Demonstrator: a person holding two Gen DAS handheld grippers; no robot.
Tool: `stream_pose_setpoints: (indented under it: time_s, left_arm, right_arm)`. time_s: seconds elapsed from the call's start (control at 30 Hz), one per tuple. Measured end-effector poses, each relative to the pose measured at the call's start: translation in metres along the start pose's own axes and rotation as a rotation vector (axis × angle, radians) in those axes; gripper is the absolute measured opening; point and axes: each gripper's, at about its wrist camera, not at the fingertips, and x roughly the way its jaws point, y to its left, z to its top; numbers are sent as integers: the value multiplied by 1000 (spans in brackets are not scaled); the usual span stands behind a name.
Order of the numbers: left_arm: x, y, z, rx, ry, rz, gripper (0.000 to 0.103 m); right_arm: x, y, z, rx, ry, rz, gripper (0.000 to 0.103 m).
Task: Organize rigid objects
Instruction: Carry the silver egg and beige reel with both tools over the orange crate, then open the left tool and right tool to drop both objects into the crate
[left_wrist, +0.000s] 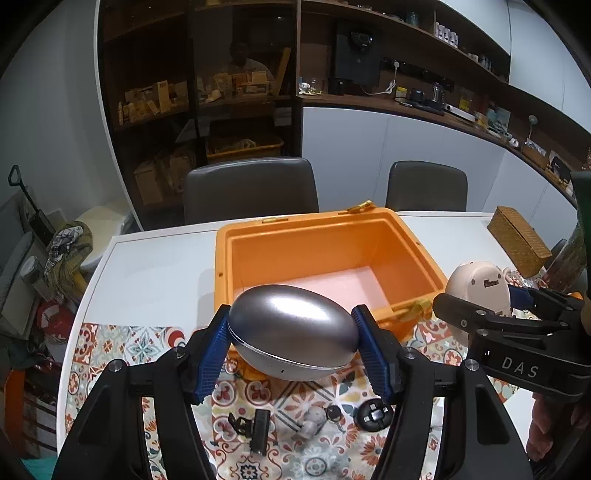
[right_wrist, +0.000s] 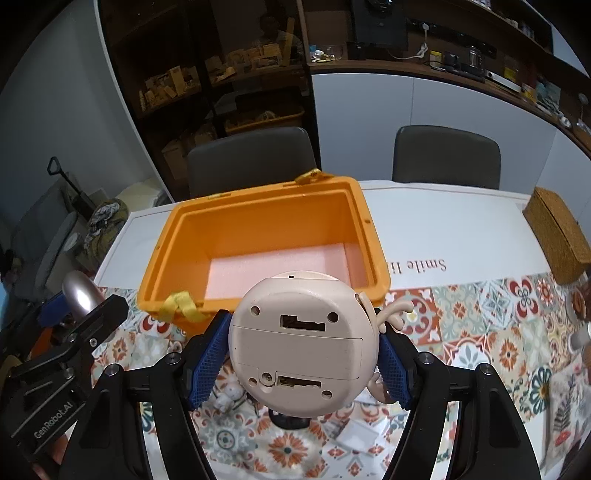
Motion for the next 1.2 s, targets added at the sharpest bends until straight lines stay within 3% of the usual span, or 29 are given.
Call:
stream_pose_setpoints:
  time_s: [0.47, 1.2]
  left_arm:
    - [36, 3, 30, 57, 46, 47, 65]
    - [127, 14, 50, 54, 257, 63, 65]
  right_arm:
    - [32, 6, 47, -50, 47, -39, 73]
    - [123, 6, 82, -93, 244, -87, 73]
